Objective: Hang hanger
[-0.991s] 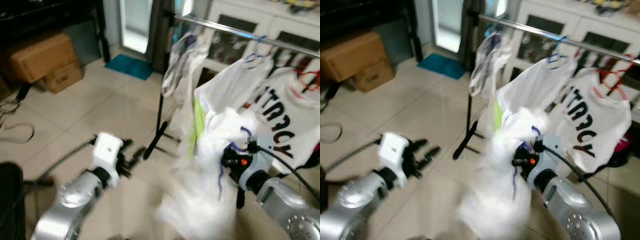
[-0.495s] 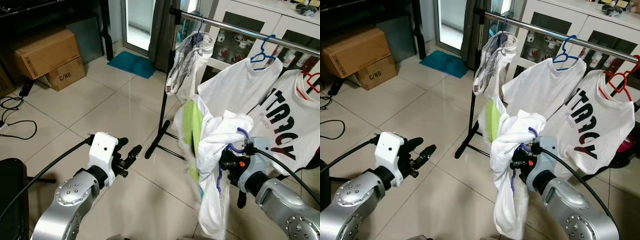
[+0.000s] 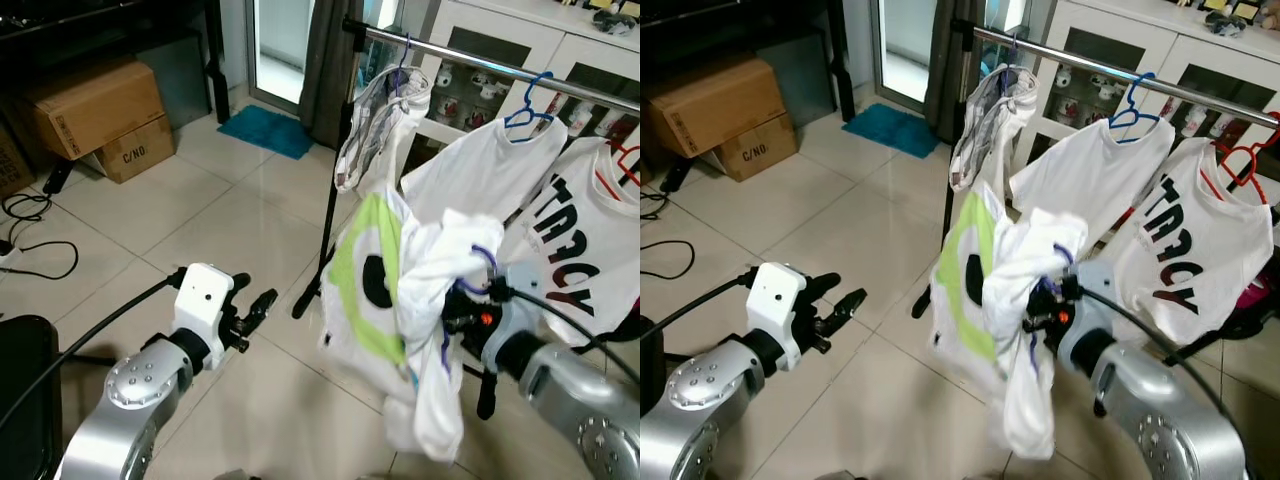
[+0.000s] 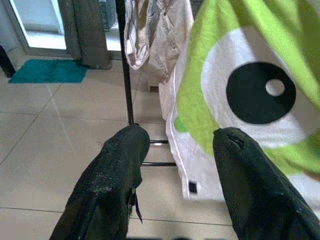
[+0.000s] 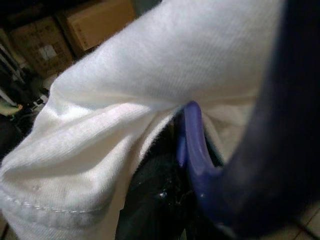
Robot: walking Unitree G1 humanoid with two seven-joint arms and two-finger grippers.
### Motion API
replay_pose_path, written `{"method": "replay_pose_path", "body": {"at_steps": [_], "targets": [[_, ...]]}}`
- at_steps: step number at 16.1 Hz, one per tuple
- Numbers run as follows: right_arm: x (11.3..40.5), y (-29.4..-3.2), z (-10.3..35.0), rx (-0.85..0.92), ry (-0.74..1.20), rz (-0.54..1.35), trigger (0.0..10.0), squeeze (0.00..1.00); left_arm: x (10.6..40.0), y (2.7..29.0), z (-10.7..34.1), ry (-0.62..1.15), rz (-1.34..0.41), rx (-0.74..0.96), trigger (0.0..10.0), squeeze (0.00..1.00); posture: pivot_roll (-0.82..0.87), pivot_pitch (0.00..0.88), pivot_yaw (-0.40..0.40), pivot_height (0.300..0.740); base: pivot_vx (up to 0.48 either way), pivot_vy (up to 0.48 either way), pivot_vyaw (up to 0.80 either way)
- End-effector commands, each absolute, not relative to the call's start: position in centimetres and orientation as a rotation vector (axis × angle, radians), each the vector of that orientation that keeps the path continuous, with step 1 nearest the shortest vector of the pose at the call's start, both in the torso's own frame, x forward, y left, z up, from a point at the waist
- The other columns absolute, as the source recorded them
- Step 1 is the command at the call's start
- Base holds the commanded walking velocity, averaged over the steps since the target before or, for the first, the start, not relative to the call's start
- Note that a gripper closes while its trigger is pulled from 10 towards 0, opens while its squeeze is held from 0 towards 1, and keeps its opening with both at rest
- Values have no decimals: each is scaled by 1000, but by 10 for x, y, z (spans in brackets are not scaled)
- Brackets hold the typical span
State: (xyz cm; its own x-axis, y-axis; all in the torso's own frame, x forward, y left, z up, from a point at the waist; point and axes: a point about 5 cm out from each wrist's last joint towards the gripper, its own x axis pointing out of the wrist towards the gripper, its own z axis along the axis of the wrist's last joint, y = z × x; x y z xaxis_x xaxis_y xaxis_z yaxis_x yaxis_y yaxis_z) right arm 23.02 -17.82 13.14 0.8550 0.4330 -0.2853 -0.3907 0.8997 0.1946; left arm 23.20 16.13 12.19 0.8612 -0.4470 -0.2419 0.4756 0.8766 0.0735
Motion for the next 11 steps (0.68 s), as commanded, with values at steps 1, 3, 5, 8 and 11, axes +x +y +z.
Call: {"method": "replay_pose_path", "body": {"at_steps": [1, 3, 5, 8, 11], "targets": [[235, -180, 137, 86, 295, 445, 10000, 0, 235, 161, 125, 210, -507, 112, 10000, 1000, -163, 0, -74, 740, 0, 0, 0], [244, -182, 145, 38, 256, 435, 10000, 0, 241, 164, 130, 181, -508, 101, 10000, 1000, -161, 0, -64, 740, 0, 0, 0], [250, -184, 151, 76, 228, 435, 10000, 0, 250, 177, 133, 155, -447, 115, 10000, 1000, -160, 0, -58, 740, 0, 0, 0], [247, -187, 162, 121, 198, 569, 10000, 0, 268, 216, 149, 79, -328, 151, 10000, 1000, -155, 0, -53, 740, 0, 0, 0], [242, -187, 176, 158, 155, 713, 10000, 0, 281, 244, 161, 12, -315, 77, 10000, 1000, -146, 0, -54, 740, 0, 0, 0]]}}
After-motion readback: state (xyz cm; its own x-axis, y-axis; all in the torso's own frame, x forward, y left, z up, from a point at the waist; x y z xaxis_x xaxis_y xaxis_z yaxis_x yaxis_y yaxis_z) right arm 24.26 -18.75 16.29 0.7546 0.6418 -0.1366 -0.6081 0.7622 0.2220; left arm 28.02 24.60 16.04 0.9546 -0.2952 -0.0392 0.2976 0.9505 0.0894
